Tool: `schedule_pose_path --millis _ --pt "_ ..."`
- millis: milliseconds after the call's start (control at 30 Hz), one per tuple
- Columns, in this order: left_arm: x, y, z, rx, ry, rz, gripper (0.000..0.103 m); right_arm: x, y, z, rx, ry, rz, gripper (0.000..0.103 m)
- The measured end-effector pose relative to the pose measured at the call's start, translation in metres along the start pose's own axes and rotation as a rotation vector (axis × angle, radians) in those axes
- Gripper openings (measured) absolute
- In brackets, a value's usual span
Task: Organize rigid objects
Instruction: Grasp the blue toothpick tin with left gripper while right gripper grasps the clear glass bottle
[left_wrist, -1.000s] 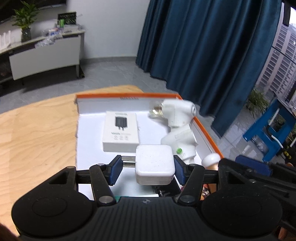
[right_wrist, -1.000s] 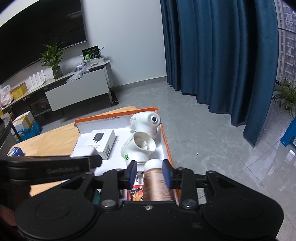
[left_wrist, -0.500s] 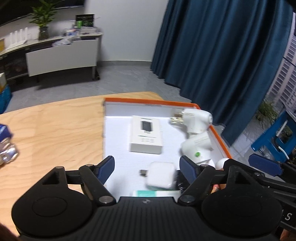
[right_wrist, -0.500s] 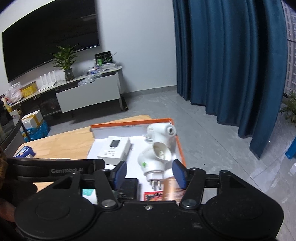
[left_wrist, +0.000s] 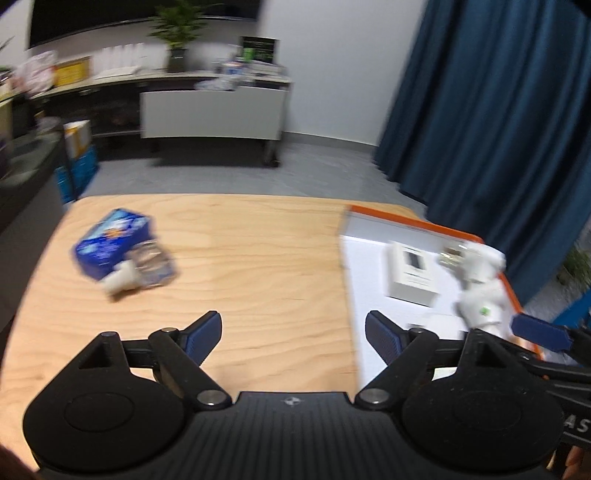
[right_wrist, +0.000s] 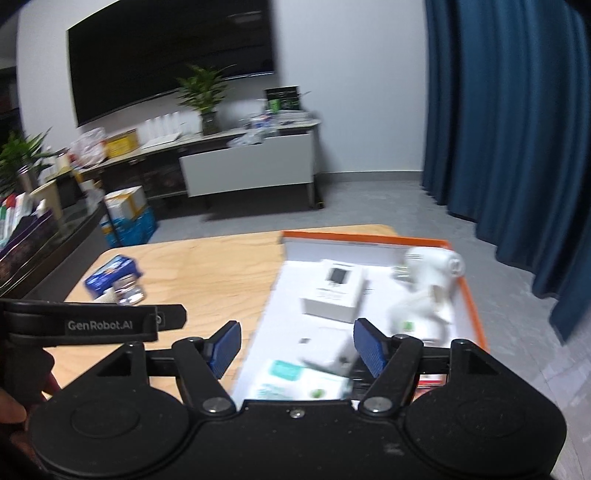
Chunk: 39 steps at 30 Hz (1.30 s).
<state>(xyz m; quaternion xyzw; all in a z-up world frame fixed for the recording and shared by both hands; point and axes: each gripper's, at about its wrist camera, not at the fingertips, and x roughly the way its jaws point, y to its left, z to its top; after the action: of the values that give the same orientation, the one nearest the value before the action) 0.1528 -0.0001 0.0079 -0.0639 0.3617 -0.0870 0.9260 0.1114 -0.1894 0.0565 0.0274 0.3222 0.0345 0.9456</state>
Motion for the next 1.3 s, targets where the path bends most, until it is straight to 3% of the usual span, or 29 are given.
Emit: schedule_pose_path --millis 300,433,600,767,967,1033,1067,1100,1300 --pt "0.022 0.094 0.023 -0.097 -0.026 0.186 0.089 0.007 0.027 0.000 -0.065 0.019 0.044 0.081" --pt "0.045 0.124 0.044 -0.081 -0.014 0.211 0.089 0.013 0.029 0.000 -0.061 0.032 0.037 0.081" --pt "0.082 0.132 0.065 -0.009 0.037 0.193 0.090 0.021 0.026 0.000 -0.058 0.045 0.021 0.081" --pt "0.104 0.149 0.070 0.019 0.039 0.206 0.095 0.029 0.024 0.001 -0.059 0.056 0.003 0.081" --pt "0.114 0.160 0.064 0.046 0.079 0.184 0.087 0.043 0.029 0.002 -0.064 0.076 0.022 0.081" --pt "0.114 0.161 0.062 0.066 0.062 0.192 0.080 0.048 0.036 0.003 -0.078 0.082 0.043 0.081" --pt "0.113 0.160 0.061 0.070 0.052 0.195 0.068 0.050 0.041 0.004 -0.089 0.084 0.056 0.081" --pt "0.111 0.160 0.062 0.075 0.045 0.193 0.062 0.052 0.045 0.005 -0.097 0.087 0.076 0.081" --pt "0.079 0.163 0.055 0.016 0.013 0.168 0.062 0.075 0.081 0.015 -0.149 0.118 0.243 0.084"
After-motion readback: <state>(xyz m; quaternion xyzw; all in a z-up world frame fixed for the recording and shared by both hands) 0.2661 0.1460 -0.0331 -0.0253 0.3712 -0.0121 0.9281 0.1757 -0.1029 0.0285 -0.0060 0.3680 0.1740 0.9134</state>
